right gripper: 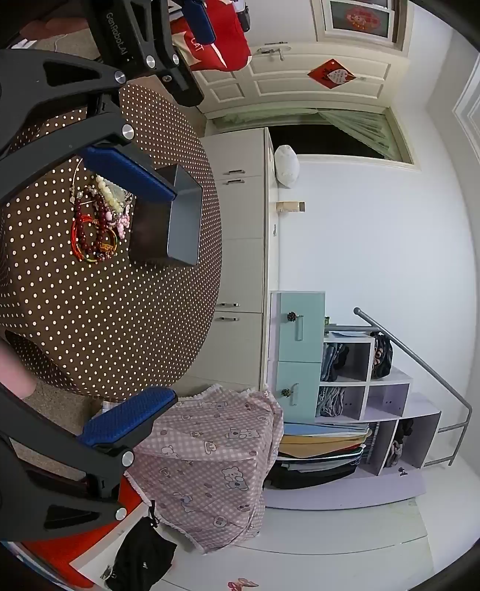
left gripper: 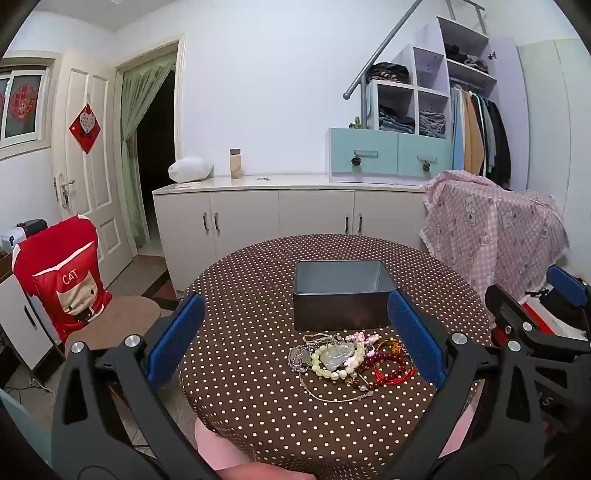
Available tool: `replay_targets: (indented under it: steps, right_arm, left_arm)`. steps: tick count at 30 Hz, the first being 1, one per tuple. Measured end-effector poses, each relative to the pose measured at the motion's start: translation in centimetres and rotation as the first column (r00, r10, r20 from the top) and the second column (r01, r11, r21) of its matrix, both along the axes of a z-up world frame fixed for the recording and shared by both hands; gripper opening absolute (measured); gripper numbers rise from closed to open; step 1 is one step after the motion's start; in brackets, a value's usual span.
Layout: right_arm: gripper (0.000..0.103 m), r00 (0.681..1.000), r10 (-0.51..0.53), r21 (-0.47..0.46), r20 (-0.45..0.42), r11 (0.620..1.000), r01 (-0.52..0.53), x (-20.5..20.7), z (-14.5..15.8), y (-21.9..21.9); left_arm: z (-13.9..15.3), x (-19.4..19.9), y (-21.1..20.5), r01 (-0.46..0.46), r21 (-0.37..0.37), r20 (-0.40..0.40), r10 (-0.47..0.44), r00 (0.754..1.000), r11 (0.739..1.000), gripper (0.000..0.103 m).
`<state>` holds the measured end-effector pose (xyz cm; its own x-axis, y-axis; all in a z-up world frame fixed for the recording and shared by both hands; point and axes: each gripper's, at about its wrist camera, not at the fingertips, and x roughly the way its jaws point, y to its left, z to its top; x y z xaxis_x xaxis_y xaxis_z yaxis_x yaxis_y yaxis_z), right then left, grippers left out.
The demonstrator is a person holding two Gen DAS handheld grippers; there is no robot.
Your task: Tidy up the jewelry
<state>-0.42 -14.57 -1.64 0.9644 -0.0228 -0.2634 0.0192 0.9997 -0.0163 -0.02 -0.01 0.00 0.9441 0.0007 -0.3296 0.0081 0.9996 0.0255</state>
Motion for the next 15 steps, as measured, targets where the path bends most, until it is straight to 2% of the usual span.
replay_targets:
  steps: [15]
  right_arm:
    - [0.096,1.000,-0.001,0.001,-0.004,1.000,0.001,-0.01,-0.09,-0.22]
  left_arm:
    - [-0.09,-0.15,-0.34,-0.009,0.007,-0.016,0.009,1.000,1.000,0.097]
